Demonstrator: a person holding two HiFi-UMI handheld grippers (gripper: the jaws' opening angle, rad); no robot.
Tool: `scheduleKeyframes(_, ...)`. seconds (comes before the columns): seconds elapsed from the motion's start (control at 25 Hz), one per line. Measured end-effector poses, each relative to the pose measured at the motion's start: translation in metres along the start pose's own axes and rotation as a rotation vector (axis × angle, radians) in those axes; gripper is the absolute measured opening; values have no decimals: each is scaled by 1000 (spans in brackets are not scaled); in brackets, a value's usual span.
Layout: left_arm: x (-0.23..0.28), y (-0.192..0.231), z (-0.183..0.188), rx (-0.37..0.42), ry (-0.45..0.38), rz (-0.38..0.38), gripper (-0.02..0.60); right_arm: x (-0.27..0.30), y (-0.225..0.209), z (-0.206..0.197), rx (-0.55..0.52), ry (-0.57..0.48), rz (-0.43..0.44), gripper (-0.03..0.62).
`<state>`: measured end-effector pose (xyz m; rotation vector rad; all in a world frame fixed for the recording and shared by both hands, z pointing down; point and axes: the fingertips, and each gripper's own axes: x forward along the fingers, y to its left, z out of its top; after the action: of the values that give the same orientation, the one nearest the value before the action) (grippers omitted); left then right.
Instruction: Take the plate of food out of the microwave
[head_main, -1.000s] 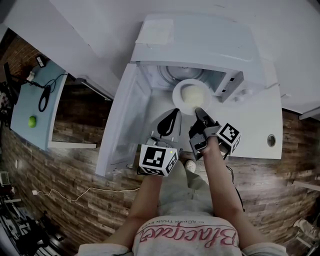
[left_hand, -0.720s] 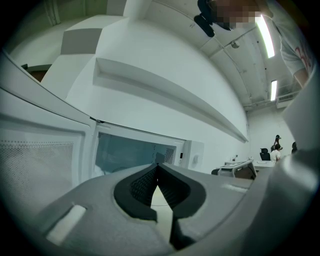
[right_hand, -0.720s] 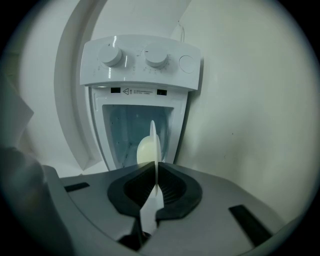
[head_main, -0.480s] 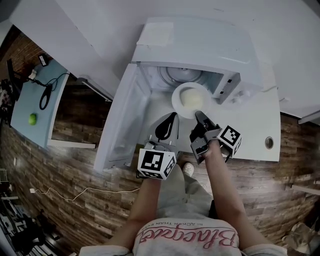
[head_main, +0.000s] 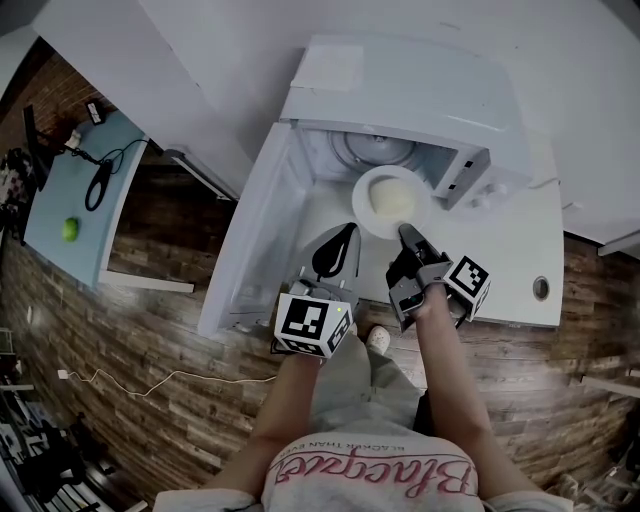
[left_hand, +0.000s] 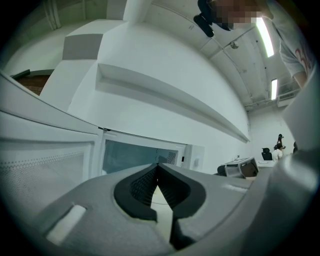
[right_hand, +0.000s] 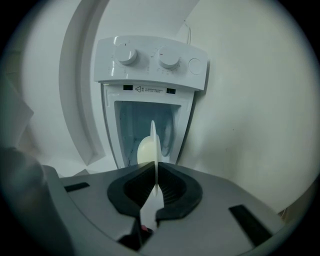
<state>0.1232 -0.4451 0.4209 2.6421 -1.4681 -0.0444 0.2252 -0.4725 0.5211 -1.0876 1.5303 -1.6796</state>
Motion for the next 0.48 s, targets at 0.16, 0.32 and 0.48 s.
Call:
scheduleKeyframes(0.16, -2, 2, 11, -6, -5, -9, 3, -7, 11, -3, 2, -7, 1, 23)
scheduleKeyframes(0.32, -2, 0, 22, -9, -10, -25, 3, -14, 24, -5, -12, -10, 10, 21)
scheduleKeyframes(0.48, -2, -4, 31, -13, -11, -35, 3, -24, 35, -8, -24, -6, 10, 23)
